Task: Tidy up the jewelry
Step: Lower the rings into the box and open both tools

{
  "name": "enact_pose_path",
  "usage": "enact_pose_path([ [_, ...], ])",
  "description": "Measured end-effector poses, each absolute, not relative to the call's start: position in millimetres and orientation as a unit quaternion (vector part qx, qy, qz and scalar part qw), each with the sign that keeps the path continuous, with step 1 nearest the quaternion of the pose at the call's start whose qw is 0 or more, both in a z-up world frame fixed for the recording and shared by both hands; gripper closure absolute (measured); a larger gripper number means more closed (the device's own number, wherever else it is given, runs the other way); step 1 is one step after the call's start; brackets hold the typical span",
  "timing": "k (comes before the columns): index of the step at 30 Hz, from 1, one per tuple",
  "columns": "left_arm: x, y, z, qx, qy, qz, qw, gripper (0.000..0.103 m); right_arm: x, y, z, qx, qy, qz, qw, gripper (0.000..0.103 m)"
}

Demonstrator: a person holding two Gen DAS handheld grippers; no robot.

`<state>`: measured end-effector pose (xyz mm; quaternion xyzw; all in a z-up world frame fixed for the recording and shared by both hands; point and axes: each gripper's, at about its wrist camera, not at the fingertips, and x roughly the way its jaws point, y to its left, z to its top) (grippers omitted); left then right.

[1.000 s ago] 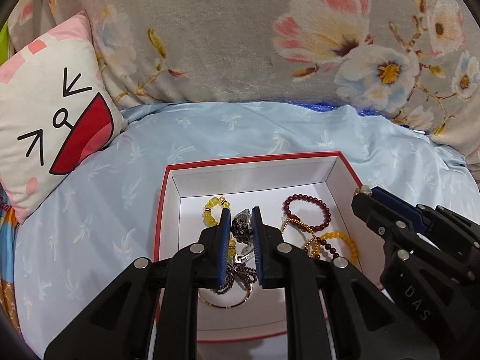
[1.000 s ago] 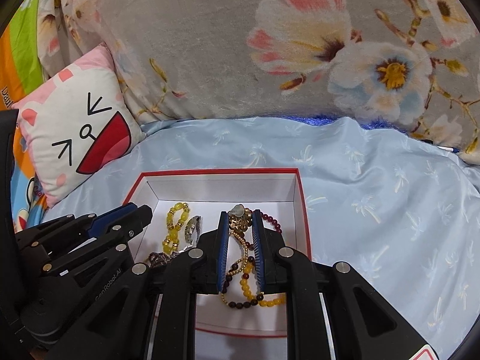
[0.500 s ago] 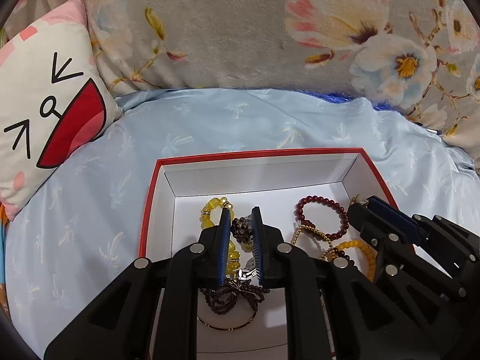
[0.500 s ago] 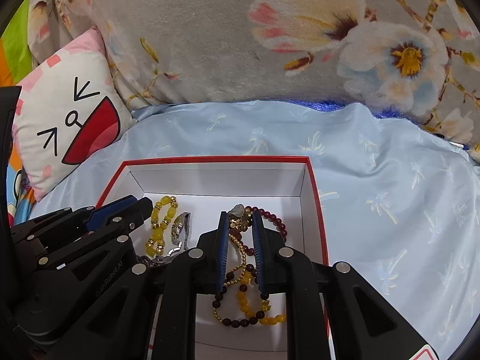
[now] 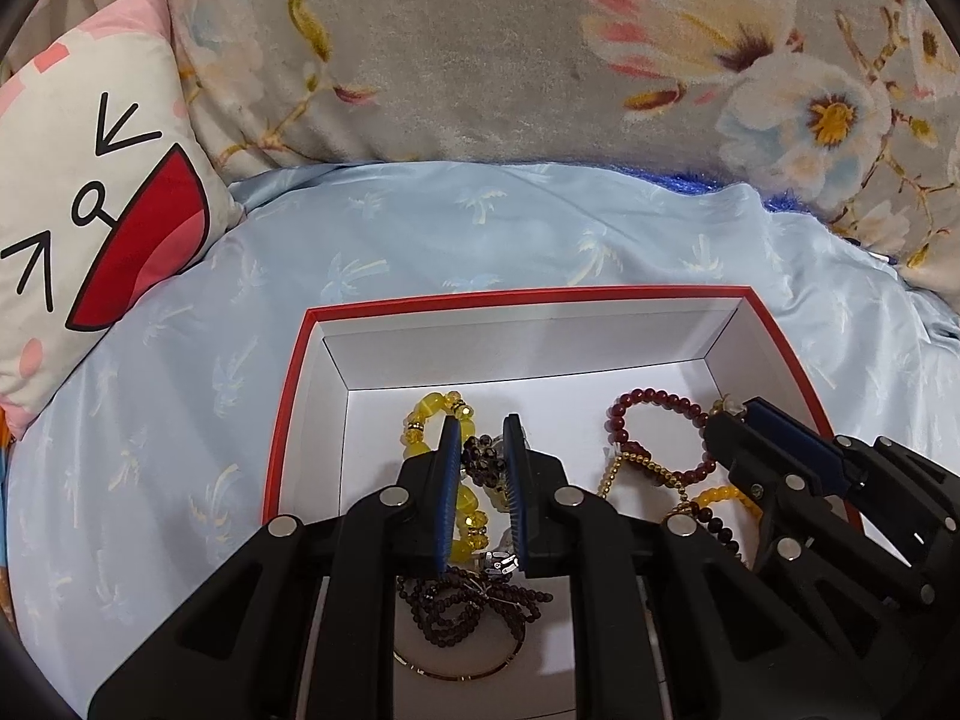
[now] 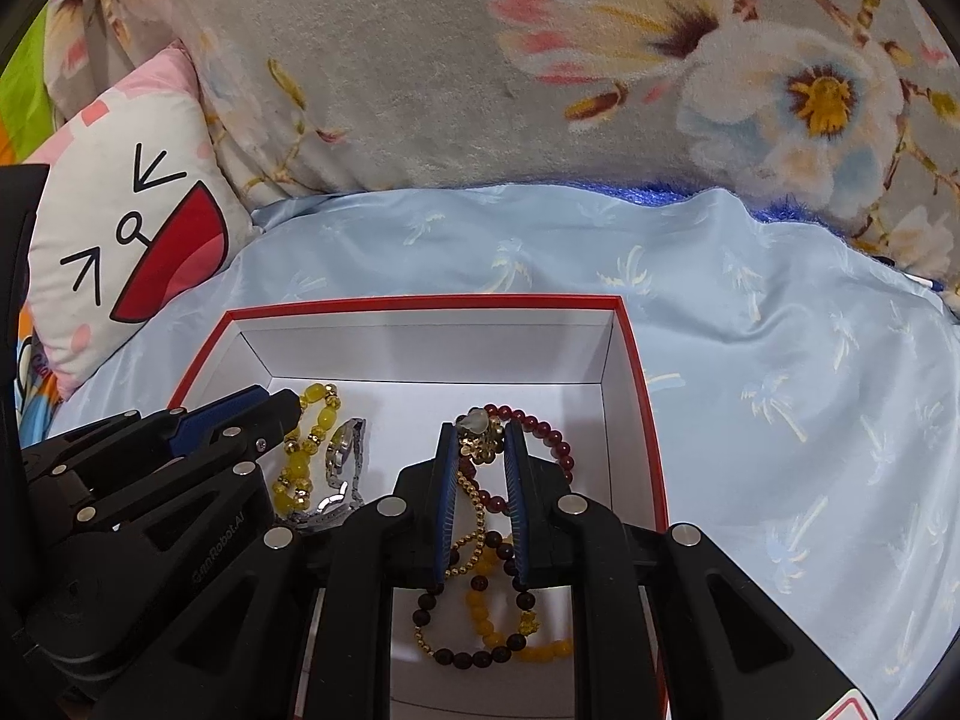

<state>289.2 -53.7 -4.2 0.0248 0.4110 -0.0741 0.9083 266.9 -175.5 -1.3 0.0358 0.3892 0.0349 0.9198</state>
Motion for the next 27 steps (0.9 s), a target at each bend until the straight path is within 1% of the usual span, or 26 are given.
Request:
enact_pose_path([
  [7,290.5,-54.8,-8.5,0.029,0.412,-0.069,0.908,0.087,268.1,-176.8,-8.0,0.037,0.393,0.034,0.918,0.088],
  [9,290.3,-54.9,-7.6,0.030,0.411,-0.066,0.909,0.076,267.2,-176.5,-7.2,0.037,0.390,0.031,0.920,0.087],
  [10,289.4,-54.8,-6.3,0.031,0.407,-0.064,0.911,0.068,266.6,-176.3,-6.6,0.036,0.389,0.030,0.920,0.084],
  [11,288.5,-55.0,-5.1,0.033,0.404,-0.060,0.912,0.062,266.2,-176.3,-6.0,0.035,0.388,0.029,0.921,0.083],
  [12,287.9,-55.0,-4.3,0.034,0.403,-0.058,0.913,0.060,265.5,-176.3,-5.1,0.034,0.387,0.027,0.921,0.082],
  [14,286.8,-54.4,-3.6,0.034,0.404,-0.055,0.913,0.059,263.7,-176.6,-3.8,0.034,0.385,0.025,0.922,0.078],
  [27,261.3,-53.6,11.1,0.028,0.399,-0.059,0.915,0.059,236.0,-178.0,11.7,0.040,0.375,0.018,0.926,0.077],
])
